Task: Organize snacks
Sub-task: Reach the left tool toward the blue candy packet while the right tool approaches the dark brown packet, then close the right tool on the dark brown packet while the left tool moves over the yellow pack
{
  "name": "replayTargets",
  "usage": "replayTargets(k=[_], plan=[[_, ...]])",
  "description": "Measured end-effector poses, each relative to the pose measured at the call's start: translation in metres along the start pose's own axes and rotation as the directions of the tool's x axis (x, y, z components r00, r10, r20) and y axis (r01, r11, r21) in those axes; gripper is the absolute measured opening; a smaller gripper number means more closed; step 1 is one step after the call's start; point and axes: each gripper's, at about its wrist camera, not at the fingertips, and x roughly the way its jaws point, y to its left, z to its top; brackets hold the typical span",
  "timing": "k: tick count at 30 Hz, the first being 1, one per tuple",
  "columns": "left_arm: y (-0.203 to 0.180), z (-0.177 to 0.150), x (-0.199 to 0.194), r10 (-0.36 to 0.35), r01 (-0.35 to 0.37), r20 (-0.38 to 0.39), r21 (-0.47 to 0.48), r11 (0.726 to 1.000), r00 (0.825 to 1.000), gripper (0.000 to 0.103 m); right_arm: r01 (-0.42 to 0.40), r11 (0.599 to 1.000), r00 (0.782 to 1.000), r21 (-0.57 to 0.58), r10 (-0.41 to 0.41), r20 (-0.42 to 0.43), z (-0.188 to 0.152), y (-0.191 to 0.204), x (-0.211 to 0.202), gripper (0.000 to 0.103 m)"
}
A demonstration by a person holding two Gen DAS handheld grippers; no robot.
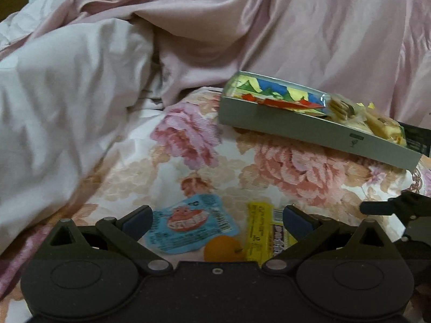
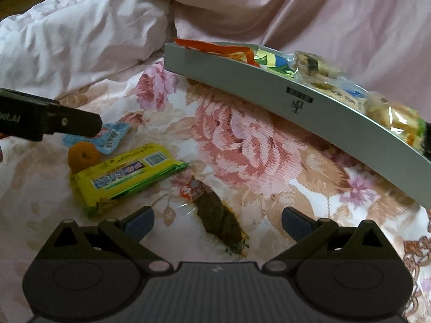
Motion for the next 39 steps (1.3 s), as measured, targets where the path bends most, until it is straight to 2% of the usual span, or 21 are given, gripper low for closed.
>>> replayTargets(k=[7, 12, 23, 31, 39], plan=[[-0.003, -0.001, 0.011, -0.092, 0.092, 0.006, 0.02, 0.996, 0.996, 0.102, -0.062, 0.998, 0.998, 0.023, 0.062, 0.001, -0.003, -0.009, 0.007, 0.098], [-0.008, -0.003, 0.017, -0.142, 0.142, -0.006, 0.042, 0.989, 0.99, 0.102, -0.087, 0.996, 0.996, 0.035, 0.087, 0.009, -0.005, -0.011, 0.003, 0.084], [-0.016, -0.009, 0.02, -0.163, 0.165, -0.034, 0.069, 0.984, 0.986, 0.102, -0.074, 0.995, 0.997, 0.074, 0.073, 0.012, -0.011, -0.01, -0.008, 0.059], [-0.023, -0.012, 0.02, -0.174, 0.178, -0.047, 0.102, 0.979, 0.984, 0.102, -0.04, 0.993, 0.999, 0.11, 0.042, -0.015, -0.018, -0.007, -0.023, 0.055], [-0.034, -0.018, 0.029, -0.167, 0.18, -0.089, 0.179, 0.967, 0.982, 0.102, 0.041, 0.984, 0.998, 0.174, -0.033, -0.052, -0.041, -0.009, -0.05, 0.055]])
